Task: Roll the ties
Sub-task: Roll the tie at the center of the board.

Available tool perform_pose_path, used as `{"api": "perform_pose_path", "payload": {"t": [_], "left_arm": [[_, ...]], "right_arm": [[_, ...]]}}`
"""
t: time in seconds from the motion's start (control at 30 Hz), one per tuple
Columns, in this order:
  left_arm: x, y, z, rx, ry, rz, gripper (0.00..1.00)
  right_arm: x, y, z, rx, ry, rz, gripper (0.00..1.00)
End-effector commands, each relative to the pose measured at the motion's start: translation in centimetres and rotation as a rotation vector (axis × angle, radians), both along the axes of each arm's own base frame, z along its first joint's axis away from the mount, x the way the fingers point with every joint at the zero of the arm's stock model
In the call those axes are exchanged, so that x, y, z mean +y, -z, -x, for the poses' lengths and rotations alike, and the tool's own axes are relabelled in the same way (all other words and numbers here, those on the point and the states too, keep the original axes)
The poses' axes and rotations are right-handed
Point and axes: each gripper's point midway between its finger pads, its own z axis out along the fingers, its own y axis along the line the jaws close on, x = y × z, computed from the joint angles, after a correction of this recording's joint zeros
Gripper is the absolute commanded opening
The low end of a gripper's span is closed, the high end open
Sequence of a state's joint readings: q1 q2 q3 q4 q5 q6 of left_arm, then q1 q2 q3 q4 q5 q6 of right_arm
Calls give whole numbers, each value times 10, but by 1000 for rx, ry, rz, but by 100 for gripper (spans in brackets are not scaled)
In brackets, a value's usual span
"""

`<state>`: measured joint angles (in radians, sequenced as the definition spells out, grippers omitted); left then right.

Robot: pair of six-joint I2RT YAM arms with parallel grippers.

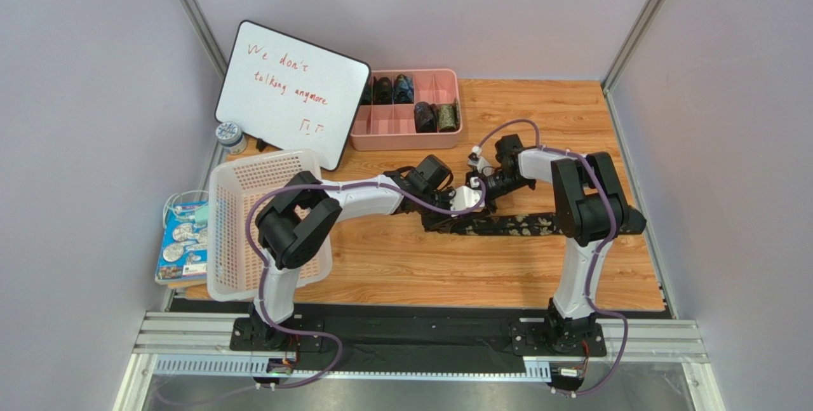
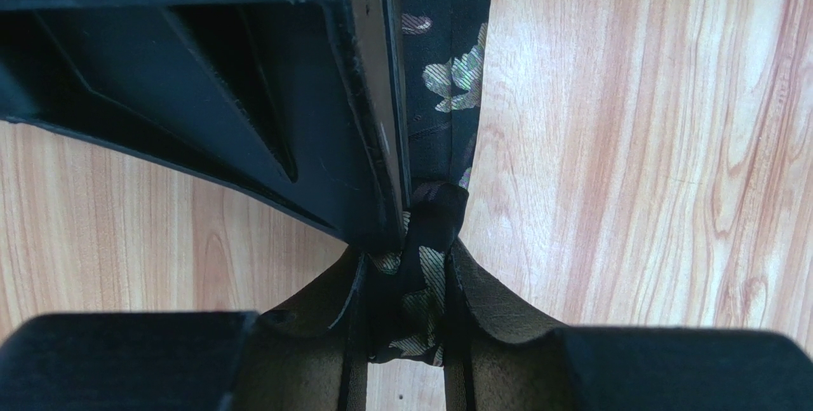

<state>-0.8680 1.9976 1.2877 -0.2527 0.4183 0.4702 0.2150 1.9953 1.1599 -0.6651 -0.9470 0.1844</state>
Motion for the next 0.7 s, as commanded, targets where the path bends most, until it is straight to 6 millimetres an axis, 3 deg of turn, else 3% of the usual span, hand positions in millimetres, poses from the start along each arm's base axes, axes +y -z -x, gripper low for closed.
{"api": "perform_pose_path", "payload": {"t": [0.0,0.07,0.23,0.3,0.4,0.5,0.67], "left_arm": [[12,25,13,84,-36,-85,22],[11,25,13,85,-37,-83,23],[13,27,16,94,-40,-92,21],[13,27,15,91,-41,-92,21],[13,27,15,90,-40,-92,21],[13,27,15,91,-41,-92,21],[14,27,16,92,-39,-93,21]], "right_arm": [[5,20,5,-5,-28,34,8],[4,24,8,11,-31,38,1],[0,15,7,6,-17,31,0],[-3,7,5,13,-5,0,9],[-2,-7,7,-8,-2,-33,41],[2,-16,7,-32,-10,-55,45],[9,-13,4,-43,-4,-76,45]]}}
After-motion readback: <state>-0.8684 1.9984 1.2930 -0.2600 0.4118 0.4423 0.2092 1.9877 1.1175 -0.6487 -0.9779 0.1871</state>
